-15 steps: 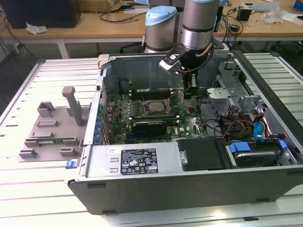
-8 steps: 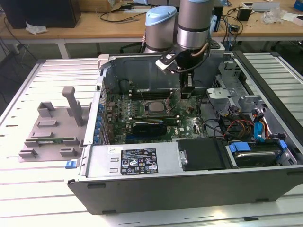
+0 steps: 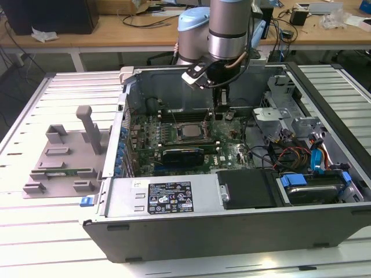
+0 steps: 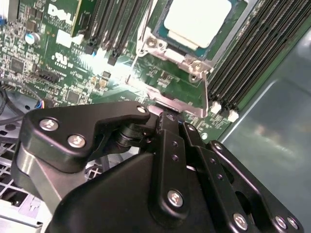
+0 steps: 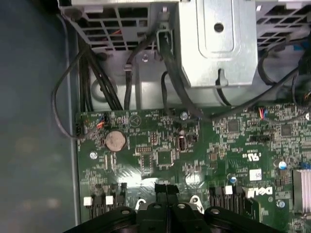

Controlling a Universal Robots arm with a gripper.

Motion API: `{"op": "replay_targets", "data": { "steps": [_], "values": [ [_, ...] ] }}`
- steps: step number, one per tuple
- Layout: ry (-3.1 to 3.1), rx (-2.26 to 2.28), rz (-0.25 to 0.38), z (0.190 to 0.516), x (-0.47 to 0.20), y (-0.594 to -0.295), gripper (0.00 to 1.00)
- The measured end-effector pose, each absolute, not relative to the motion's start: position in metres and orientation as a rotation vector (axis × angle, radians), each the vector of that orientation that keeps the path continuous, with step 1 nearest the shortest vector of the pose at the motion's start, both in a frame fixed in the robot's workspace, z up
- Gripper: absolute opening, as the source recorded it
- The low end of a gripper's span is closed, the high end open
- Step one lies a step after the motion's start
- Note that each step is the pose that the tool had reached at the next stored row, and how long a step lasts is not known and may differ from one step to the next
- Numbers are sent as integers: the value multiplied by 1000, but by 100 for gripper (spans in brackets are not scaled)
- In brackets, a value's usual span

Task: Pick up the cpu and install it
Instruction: 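Close the cpu cover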

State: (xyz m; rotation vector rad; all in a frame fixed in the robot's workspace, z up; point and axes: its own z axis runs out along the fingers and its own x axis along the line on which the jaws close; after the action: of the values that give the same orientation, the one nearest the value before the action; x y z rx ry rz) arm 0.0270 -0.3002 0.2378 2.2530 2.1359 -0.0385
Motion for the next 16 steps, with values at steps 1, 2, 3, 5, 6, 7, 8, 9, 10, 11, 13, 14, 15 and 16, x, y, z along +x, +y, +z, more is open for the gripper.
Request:
{"op": "replay_targets", "data": {
  "steps": [1,2,3,5,6,7,8,9,10,11,13,14,15,16],
  "values": [
    [2135,2253,-38,238,25,-300,11],
    [2135,2253,-38,238,22,-300,11],
    [2135,2253,-38,238,20,-299,11],
    [2135,2253,-37,238,18,-299,11],
    [2135,2253,-37,238,15,-299,11],
    [2135,2252,-37,238,12,-298,11],
    [2135,2252,-37,238,10,-298,11],
    [2135,2252,-37,238,9,-298,11],
    [2135,2253,-37,238,8,-298,11],
    [2135,2252,-37,238,7,-298,11],
    [2135,2252,-37,238,6,-298,11],
    [2135,2252,-37,238,6,-298,11],
    [2135,2252,-37,238,6,-298,11],
    [2135,2252,-37,238,6,-298,11]
  ]
}}
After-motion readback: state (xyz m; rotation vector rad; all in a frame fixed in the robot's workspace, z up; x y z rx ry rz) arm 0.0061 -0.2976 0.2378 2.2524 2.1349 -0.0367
